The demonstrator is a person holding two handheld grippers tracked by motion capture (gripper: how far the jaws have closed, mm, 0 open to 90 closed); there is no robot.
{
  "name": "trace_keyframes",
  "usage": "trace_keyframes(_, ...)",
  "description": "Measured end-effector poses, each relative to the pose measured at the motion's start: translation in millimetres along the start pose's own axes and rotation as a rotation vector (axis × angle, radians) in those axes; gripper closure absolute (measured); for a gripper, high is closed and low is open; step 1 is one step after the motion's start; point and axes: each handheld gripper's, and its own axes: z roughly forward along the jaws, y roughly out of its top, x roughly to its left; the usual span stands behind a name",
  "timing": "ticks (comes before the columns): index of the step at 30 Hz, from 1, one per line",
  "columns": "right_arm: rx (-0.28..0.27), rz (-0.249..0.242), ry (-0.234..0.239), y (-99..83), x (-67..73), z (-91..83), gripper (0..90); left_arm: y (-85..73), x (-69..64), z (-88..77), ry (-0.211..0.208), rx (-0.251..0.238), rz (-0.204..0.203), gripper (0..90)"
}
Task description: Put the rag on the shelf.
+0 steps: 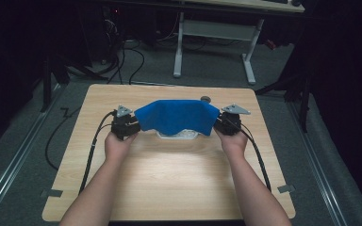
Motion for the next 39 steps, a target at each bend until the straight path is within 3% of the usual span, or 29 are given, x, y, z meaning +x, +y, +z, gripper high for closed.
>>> trace_keyframes(3,-0.017,0.01,-0.009,-0.2,-3.2,-5.3,68.2,-0.2,-0.4,-3.4,0.009,-0.014,0.001,54.6)
trace_keyframes(10,0.0,0.009,-0.02,-5.5,-8.5,-10.3,66.1,-4.4,2.8,-11.5,0.044,-0.021,-0.011,48.5)
trace_keyframes(14,-0.003,0.002,-0.026,-4.4,-8.0,-14.2,64.1,-4.9,2.6,-15.7,0.064,-0.012,0.004,44.3)
trace_keyframes(30,-0.03,-0.028,-0.045,-2.3,-11.1,-35.1,60.9,-14.1,2.0,-33.9,0.071,-0.003,0.024,47.3)
trace_keyframes(37,-0.018,-0.03,-0.052,-9.4,-12.5,-45.4,59.2,-22.5,0.3,-42.7,0.068,0.006,0.006,47.6)
trace_keyframes(39,-0.039,-0.036,-0.043,-11.3,-10.7,-49.7,59.2,-26.3,-0.7,-45.2,0.064,0.01,0.007,47.6)
